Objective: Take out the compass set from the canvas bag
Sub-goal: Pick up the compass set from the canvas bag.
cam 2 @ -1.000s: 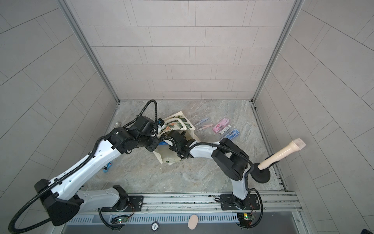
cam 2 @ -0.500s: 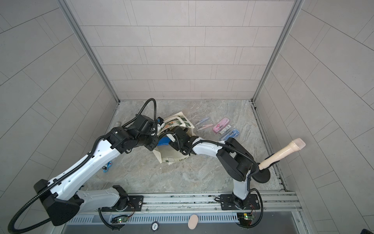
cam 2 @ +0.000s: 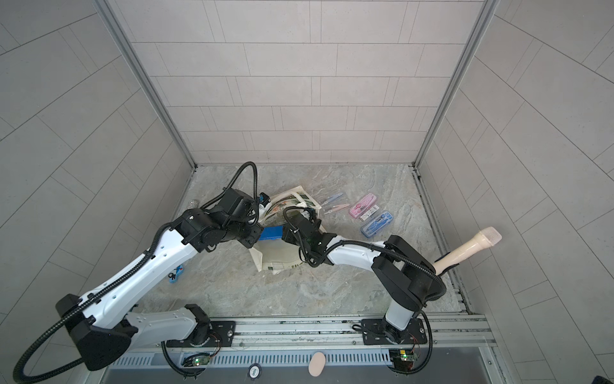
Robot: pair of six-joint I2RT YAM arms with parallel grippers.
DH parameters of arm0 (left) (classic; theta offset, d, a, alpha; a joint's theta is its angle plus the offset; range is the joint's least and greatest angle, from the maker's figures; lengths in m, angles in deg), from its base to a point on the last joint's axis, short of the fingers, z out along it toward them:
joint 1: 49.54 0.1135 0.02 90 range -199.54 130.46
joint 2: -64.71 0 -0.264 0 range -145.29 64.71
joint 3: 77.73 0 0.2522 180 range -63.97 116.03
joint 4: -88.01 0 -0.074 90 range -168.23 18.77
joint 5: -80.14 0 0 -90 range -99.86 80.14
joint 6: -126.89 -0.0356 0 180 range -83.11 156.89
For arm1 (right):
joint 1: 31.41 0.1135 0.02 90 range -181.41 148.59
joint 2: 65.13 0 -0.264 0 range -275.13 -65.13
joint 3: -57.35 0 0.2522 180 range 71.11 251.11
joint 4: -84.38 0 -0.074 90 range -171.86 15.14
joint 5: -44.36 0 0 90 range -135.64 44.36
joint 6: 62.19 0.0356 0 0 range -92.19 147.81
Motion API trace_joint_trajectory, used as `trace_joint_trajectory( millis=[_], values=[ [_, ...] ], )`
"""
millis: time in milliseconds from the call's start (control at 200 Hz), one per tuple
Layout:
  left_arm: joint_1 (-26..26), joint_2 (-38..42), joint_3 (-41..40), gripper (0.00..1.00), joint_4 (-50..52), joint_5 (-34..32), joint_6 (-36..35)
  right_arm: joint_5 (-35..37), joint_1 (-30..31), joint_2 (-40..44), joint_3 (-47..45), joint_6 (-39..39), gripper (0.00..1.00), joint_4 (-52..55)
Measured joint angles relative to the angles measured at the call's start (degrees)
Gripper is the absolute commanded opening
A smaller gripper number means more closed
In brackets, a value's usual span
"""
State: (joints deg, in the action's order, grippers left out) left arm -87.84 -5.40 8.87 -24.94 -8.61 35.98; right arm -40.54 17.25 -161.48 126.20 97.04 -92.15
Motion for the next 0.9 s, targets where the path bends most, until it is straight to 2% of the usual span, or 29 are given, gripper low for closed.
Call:
trace_joint_trajectory(
  millis=[175, 340, 420, 631, 901],
  values=[
    [-0.1, 0.1, -0.6, 0.00, -0.4, 0.7, 0.4, -2.1, -0.1, -4.2, 2.2, 14.1, 0.59, -0.3],
    [-0.1, 0.3, -1.0, 0.00, -0.3, 1.1, 0.7, -3.8, -0.2, -8.6, 3.3, 20.8, 0.71, 0.0],
    [-0.1, 0.4, -1.0, 0.00, -0.2, 1.2, 0.9, -4.3, -0.2, -9.3, 3.4, 22.3, 0.75, -0.4],
    [-0.1, 0.4, -1.0, 0.00, -0.3, 1.6, 1.0, -3.7, -0.2, -12.2, 3.1, 24.3, 0.72, -6.9],
    [-0.1, 0.4, -1.2, 0.00, 0.2, 1.6, 1.0, -0.4, 0.0, -19.8, -1.1, 23.9, 0.65, -30.2]
  ],
)
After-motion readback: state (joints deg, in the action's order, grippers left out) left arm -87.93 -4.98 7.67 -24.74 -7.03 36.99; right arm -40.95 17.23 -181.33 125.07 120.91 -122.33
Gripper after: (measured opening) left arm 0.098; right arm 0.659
